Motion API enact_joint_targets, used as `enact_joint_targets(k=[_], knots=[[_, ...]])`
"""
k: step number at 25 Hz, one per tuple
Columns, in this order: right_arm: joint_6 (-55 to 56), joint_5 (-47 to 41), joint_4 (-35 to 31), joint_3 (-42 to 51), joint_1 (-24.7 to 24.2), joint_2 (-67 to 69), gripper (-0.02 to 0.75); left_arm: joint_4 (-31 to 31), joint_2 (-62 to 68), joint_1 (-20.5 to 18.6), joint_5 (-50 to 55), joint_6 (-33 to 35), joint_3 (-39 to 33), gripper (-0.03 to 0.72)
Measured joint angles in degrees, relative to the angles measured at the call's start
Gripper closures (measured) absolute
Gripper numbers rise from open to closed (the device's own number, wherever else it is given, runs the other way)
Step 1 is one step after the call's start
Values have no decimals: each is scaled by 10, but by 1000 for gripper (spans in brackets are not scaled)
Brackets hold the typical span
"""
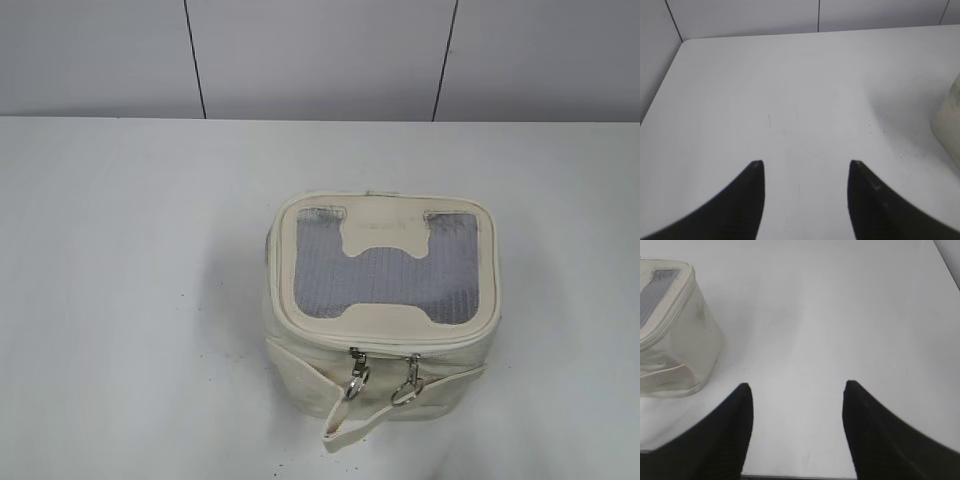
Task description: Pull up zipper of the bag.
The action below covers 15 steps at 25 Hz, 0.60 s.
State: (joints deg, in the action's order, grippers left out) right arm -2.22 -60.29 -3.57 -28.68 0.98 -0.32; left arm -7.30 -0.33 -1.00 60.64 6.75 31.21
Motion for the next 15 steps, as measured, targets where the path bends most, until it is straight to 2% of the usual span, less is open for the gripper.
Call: enact_joint_targets(k=[15], knots=[[0,0,-1,1,0,0,289,0,0,0,0,0,0,276]])
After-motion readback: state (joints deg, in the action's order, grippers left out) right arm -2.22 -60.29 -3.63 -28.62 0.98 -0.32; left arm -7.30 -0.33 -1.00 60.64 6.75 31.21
